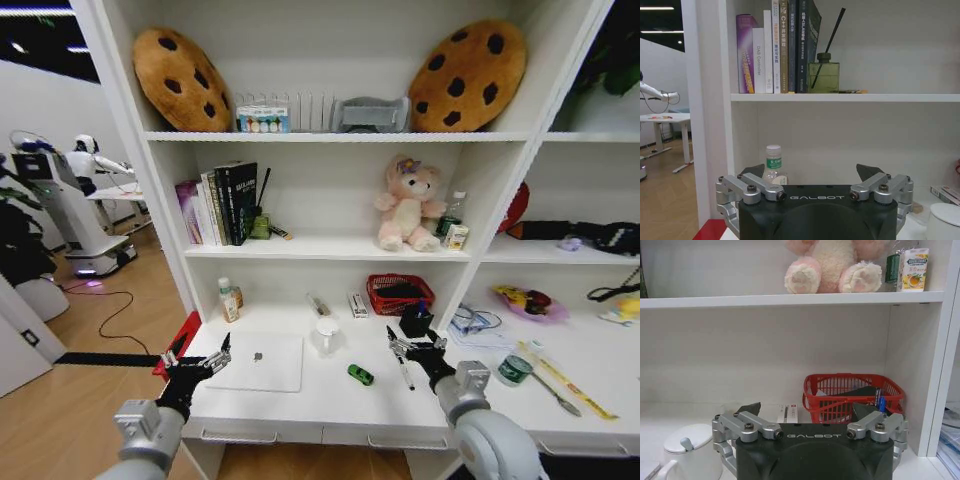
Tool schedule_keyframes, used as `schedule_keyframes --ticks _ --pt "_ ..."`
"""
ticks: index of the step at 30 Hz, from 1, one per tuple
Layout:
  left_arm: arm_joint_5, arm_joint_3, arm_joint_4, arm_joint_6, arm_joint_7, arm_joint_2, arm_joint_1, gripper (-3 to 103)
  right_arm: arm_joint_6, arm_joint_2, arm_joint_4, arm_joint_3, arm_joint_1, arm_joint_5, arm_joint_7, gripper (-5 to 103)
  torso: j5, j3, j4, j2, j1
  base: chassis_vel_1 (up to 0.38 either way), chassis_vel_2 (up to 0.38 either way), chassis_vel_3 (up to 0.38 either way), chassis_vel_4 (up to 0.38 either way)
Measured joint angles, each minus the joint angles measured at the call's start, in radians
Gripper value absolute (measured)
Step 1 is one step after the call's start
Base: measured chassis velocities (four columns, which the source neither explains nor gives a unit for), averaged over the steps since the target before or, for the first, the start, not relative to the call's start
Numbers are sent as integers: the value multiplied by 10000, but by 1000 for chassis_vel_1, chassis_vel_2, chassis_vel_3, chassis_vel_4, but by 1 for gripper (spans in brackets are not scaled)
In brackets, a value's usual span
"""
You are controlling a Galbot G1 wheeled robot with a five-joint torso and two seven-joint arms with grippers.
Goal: Organize the objects on the table.
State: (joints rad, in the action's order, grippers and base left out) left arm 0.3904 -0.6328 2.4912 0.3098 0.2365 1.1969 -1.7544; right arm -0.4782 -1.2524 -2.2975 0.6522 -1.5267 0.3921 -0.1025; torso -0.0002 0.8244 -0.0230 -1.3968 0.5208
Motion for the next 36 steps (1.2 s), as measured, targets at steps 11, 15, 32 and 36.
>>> schedule_keyframes --ticks 11,15,32,36 --pt "1 2 -1 1 -1 -1 0 100 63 17 41 21 18 10 26 100 0 0 2 0 0 -138 -124 149 141" --pt "2 3 -1 1 -2 -1 0 100 284 28 100 8 5 -54 49 100 3 -1 0 0 -2 -216 -213 224 196" --pt "3 -1 -3 3 13 -3 0 100 -503 4160 1389 -4378 2497 1933 1482 100 2 1 3 1 0 -29 -43 47 47" --pt "2 0 -2 2 10 -2 1 100 -1115 4417 1489 -5334 3242 2558 1420 100 2 1 -1 1 1 0 0 0 0"
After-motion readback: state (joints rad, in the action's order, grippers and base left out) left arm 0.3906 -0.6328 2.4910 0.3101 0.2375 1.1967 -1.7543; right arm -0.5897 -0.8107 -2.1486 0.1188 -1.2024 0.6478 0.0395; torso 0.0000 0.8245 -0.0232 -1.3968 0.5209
